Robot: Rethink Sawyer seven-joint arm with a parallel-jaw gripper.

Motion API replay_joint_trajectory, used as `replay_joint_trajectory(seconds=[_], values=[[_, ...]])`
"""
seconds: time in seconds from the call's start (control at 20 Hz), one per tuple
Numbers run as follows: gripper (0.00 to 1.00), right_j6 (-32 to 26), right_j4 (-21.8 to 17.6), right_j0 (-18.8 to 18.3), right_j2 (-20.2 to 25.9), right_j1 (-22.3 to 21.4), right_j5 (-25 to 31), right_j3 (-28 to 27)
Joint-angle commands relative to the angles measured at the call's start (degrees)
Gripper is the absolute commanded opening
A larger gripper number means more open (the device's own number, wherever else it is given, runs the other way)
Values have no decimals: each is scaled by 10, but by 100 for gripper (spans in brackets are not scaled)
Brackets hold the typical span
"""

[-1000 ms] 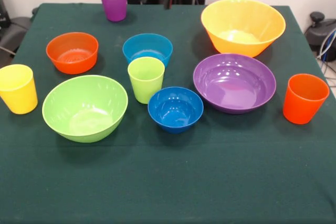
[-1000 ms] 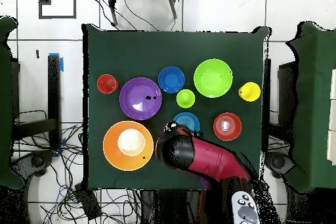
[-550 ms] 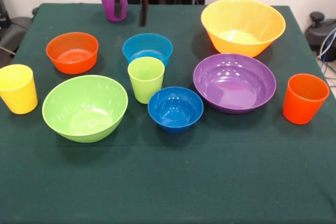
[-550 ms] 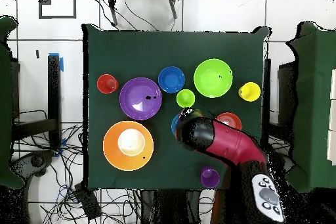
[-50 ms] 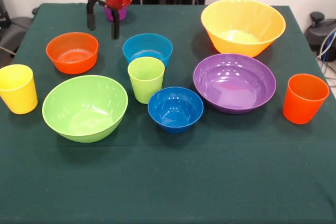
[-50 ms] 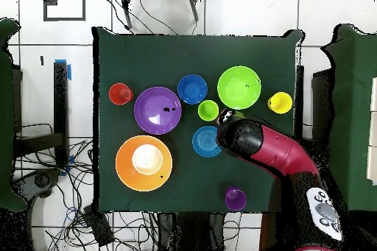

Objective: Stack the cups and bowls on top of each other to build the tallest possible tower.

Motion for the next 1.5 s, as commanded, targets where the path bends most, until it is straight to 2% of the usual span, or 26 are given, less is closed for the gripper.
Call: replay_joint_trajectory(seconds=[0.05,0.3,0.65,1.05,1.5], values=[[100,-4,0,-1,74,3,102,-61],[100,27,22,0,86,1,93,-62],[100,61,36,26,77,47,58,-116],[100,52,50,32,78,100,79,-199],[100,78,74,48,66,121,76,-225]])
